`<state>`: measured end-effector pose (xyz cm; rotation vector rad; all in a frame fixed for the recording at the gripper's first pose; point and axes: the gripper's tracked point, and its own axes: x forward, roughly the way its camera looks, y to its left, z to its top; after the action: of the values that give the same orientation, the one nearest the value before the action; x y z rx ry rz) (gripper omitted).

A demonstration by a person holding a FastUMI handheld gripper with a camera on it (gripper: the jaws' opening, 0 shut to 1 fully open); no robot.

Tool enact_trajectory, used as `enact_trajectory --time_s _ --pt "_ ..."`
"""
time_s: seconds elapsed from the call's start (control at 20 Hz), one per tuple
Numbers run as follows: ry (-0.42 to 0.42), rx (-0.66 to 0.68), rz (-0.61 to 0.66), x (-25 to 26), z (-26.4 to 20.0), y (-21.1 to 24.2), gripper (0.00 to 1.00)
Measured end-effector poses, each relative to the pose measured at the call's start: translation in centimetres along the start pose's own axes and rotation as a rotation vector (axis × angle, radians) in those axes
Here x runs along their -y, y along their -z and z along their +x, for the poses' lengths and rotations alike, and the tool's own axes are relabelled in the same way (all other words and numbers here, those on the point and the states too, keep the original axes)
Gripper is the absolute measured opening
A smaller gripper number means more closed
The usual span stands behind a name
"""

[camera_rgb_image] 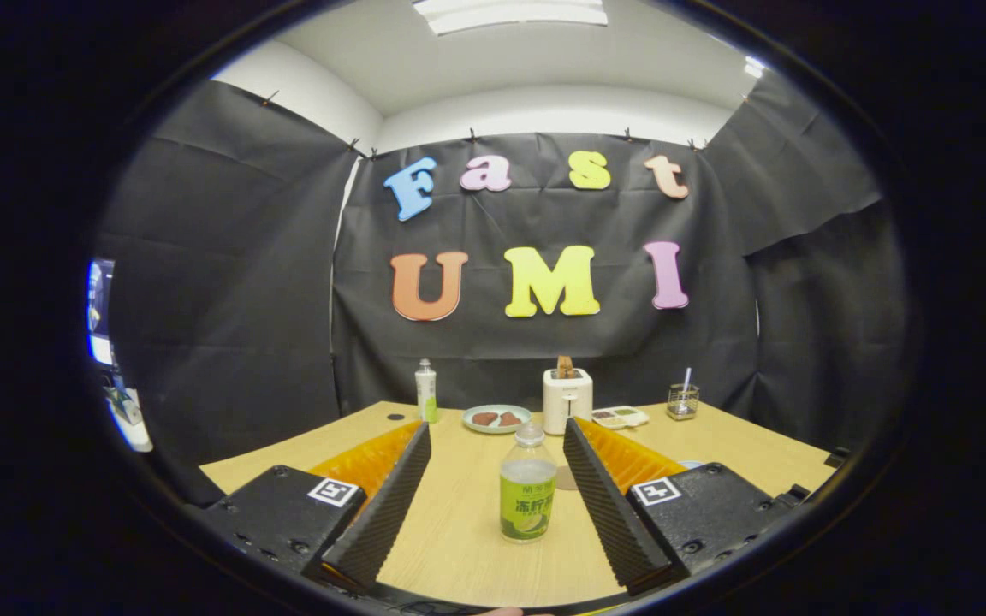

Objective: Take the bottle from table, then pour the juice into the cup, finally place the bottle on the coaster

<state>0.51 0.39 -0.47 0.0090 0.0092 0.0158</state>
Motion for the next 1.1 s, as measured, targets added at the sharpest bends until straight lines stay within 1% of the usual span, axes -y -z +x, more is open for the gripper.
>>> enact_trajectory --time_s 0.6,0.8,1.1 --pt "0.019 -0.008 0.006 -0.2 0.1 0.9 1.0" --pt "0.05 -0.032 0.011 0.0 0.3 2.3 1.0" --pt "0.107 -0.103 0.053 2.2 0.6 5.8 1.0"
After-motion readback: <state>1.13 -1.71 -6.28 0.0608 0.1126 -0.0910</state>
